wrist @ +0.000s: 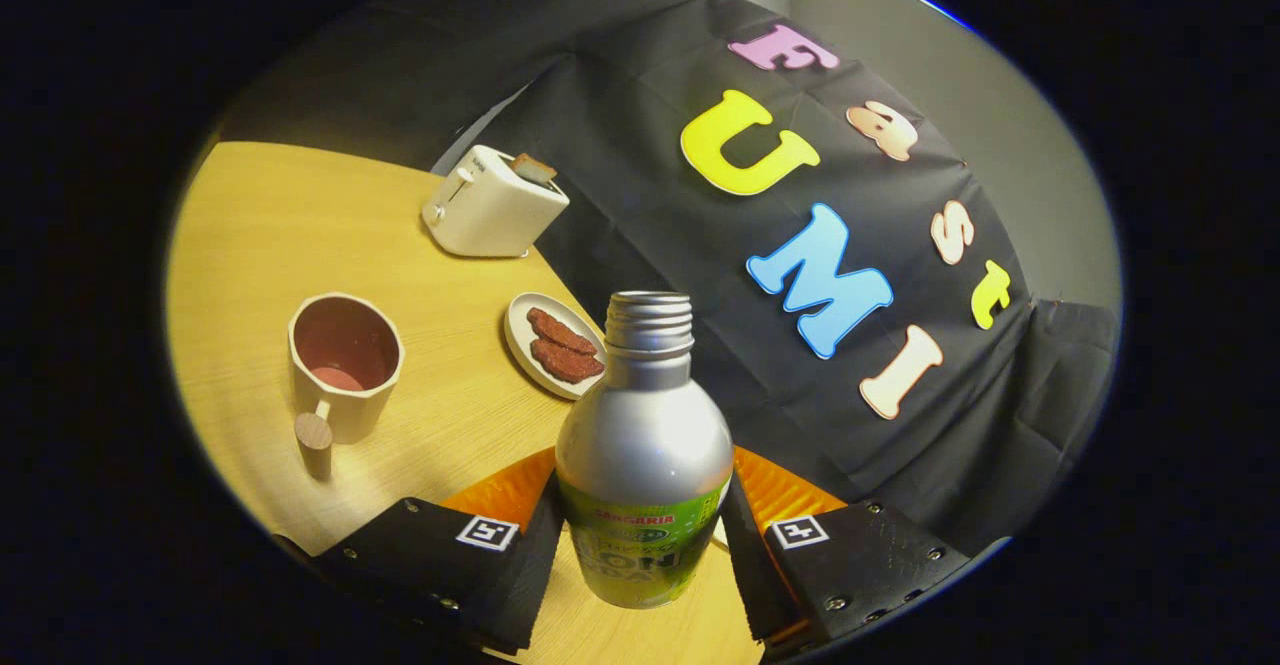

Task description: Take the bottle from table, then pour the juice into the cup, finally place the bottle on the coaster

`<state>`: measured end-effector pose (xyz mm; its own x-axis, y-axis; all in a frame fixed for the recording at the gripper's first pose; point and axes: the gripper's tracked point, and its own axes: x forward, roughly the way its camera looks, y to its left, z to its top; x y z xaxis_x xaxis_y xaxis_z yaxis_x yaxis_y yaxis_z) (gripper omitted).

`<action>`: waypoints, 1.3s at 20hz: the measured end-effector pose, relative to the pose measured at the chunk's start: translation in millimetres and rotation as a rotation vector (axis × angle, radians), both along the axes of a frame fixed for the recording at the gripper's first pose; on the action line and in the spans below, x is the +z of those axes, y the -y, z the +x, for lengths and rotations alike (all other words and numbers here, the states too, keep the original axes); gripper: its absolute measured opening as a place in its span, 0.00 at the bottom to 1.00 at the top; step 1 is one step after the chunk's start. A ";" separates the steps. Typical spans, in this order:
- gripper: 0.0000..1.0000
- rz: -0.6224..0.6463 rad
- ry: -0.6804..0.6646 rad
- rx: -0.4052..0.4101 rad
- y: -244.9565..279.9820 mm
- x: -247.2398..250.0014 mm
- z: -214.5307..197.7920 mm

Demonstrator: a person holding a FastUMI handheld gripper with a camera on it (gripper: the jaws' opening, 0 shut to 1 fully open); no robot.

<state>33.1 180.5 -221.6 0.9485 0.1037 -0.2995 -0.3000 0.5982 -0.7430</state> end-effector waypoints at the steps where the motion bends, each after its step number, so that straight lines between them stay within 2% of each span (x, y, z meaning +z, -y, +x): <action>1: 0.77 -0.031 -0.008 0.006 -1.4 -5.5 -0.4; 13: 0.77 -0.383 -0.041 0.078 -19.1 -36.8 4.5; 26: 0.77 -0.614 -0.039 0.135 -28.0 -42.7 4.6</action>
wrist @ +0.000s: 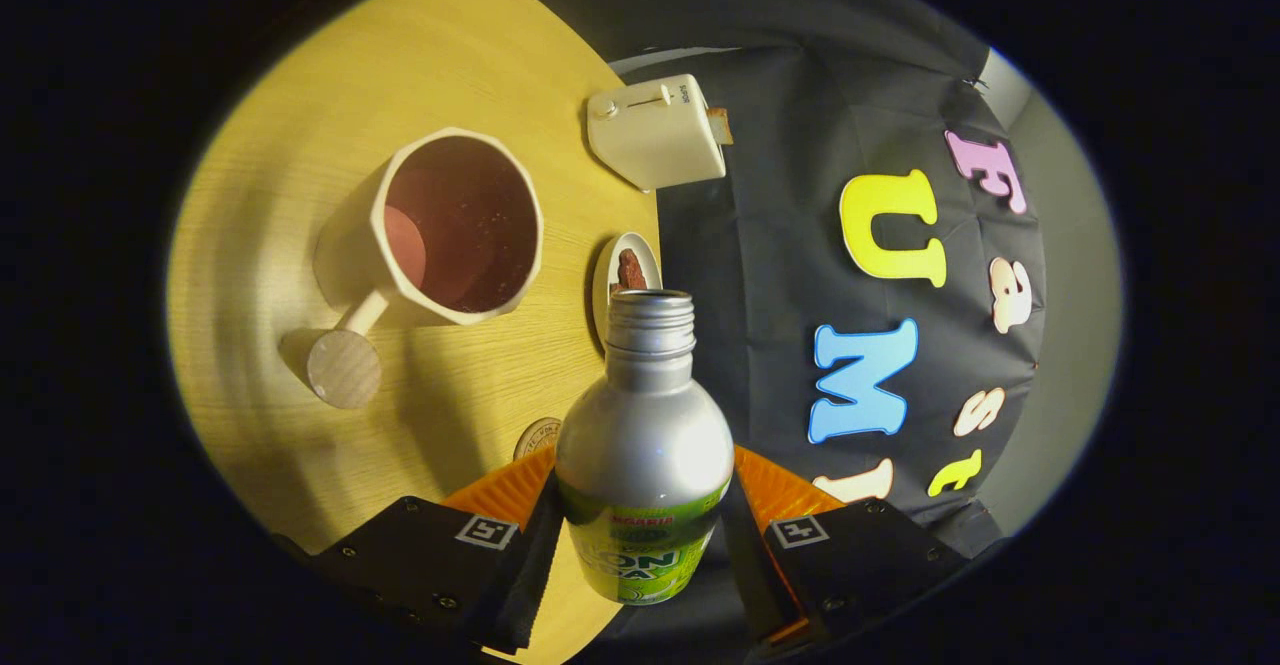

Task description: Take the bottle from table, then pour the juice into the cup, finally place the bottle on the coaster

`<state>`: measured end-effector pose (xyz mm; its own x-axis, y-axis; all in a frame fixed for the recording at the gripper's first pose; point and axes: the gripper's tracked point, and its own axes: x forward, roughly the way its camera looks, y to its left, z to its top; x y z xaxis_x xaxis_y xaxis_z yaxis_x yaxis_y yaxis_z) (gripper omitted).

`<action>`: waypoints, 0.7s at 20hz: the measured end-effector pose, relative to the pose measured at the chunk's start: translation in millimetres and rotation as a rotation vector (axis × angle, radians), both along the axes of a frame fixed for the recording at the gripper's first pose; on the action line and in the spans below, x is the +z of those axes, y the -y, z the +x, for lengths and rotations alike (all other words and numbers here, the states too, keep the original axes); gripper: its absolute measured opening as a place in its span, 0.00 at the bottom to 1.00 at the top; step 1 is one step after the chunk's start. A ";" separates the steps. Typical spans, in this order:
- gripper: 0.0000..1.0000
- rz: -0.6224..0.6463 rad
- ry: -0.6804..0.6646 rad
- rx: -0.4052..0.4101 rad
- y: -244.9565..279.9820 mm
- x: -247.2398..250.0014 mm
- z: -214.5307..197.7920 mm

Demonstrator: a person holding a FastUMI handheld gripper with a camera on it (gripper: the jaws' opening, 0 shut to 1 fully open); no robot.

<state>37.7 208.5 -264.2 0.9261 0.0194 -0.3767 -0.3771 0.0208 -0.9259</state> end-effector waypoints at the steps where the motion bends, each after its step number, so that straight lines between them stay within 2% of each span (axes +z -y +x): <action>1: 0.77 -0.020 0.003 0.011 -1.5 0.7 0.7; 14: 0.77 -0.200 0.034 0.106 -13.3 6.7 2.7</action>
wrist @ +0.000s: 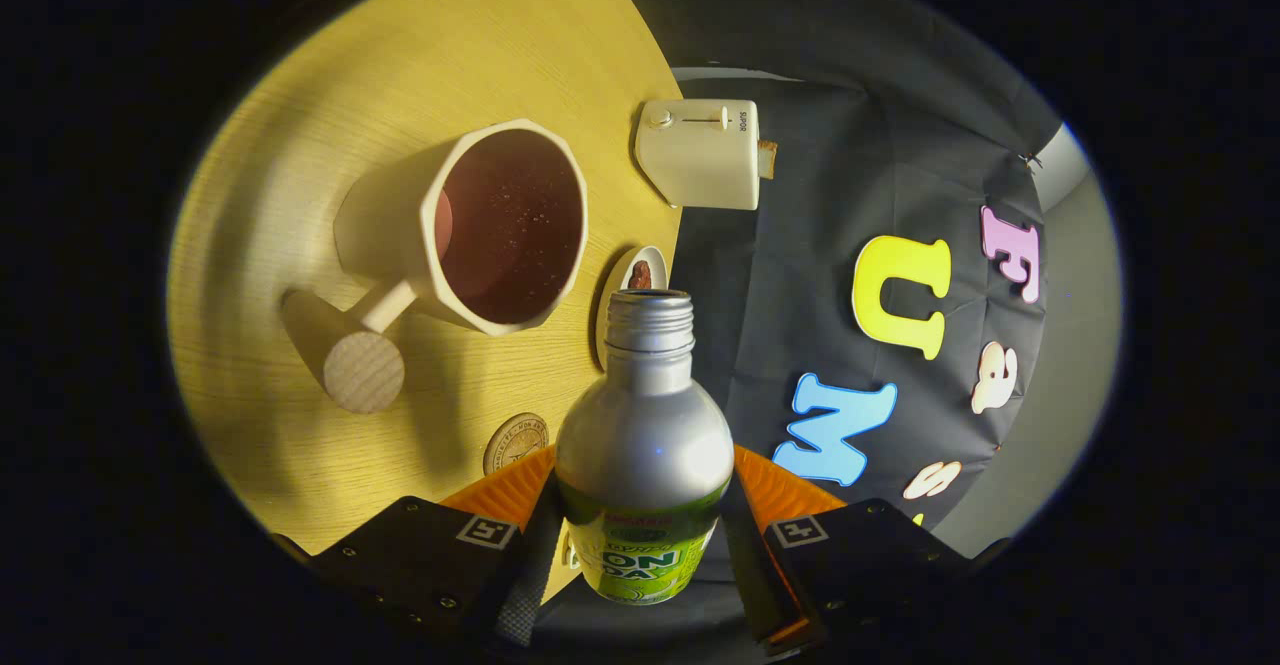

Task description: Take the bottle from table, then pour the juice into the cup, finally place the bottle on the coaster

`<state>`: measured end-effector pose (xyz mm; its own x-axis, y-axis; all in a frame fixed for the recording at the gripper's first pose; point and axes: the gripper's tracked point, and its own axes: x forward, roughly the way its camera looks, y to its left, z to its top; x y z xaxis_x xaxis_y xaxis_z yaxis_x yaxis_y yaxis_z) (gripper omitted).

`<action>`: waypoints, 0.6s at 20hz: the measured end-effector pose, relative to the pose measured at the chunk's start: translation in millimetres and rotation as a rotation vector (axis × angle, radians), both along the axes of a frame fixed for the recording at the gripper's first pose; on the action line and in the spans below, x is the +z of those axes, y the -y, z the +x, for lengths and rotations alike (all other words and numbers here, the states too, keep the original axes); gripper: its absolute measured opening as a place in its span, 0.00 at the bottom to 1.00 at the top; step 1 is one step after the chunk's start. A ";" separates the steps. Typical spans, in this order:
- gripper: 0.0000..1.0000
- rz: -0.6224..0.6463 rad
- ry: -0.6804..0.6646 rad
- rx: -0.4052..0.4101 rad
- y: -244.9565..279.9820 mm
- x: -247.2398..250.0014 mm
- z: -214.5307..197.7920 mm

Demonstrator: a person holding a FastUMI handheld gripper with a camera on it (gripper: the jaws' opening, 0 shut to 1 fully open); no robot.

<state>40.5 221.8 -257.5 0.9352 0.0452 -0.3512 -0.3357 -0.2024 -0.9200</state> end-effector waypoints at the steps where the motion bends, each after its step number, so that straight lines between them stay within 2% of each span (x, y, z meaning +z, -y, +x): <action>1: 0.77 -0.009 0.000 0.003 0.5 0.0 -0.3; 12: 0.77 -0.075 0.015 0.047 4.8 6.7 8.5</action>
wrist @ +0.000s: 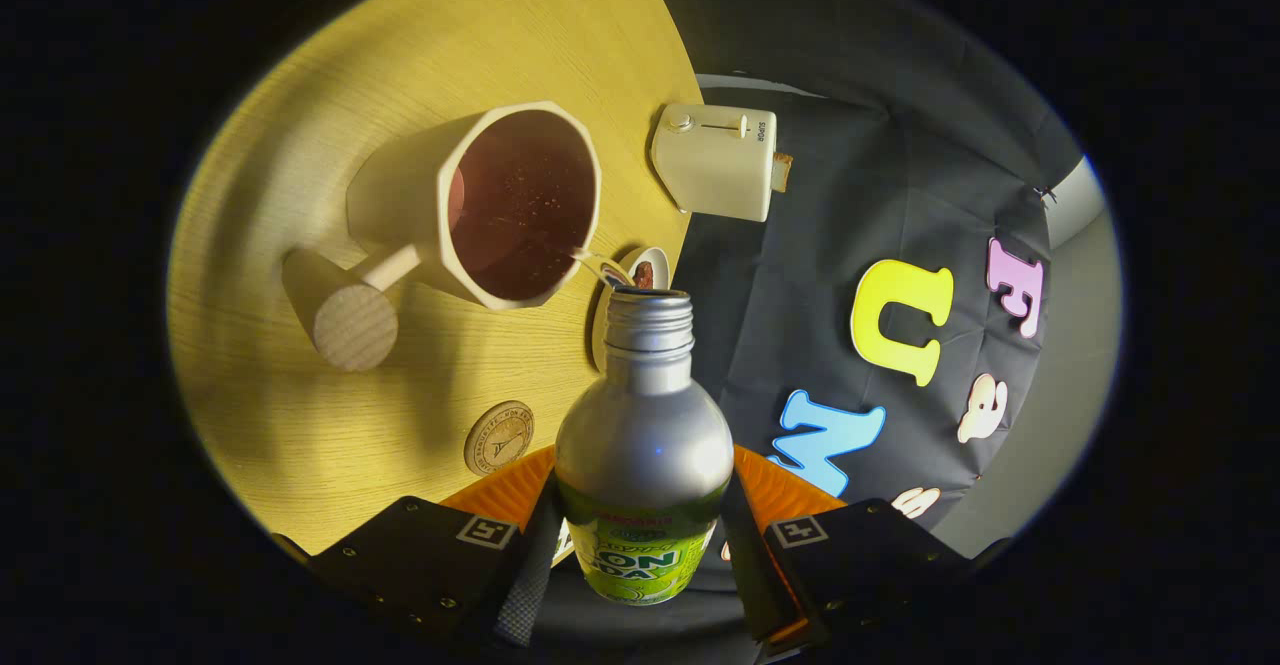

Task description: Take the bottle from table, then pour the juice into the cup, finally place the bottle on the coaster

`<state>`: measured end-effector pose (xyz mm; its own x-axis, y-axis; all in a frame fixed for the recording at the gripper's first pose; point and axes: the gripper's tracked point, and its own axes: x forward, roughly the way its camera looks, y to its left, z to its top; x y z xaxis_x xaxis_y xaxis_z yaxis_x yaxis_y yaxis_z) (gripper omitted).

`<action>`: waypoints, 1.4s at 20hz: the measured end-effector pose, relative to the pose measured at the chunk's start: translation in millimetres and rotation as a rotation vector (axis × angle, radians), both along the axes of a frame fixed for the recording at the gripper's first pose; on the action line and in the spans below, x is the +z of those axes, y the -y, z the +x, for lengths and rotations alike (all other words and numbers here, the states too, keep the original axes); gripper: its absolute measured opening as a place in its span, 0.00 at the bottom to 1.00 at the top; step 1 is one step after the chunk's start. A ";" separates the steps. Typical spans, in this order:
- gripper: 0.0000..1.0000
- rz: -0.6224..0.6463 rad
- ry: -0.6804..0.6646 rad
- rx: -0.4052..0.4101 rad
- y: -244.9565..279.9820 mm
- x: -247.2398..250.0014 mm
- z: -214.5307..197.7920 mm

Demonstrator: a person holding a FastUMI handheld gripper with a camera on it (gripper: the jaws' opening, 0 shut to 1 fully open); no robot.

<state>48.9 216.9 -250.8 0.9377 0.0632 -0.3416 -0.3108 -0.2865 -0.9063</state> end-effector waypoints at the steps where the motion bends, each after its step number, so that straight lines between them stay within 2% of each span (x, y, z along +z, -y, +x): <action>1: 0.77 -0.002 0.003 0.003 0.1 0.2 2.1; 28: 0.77 -0.094 0.074 0.099 0.0 34.0 8.3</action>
<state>57.2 216.9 -216.8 0.9515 0.1273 -0.2801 -0.2100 -0.3967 -0.8936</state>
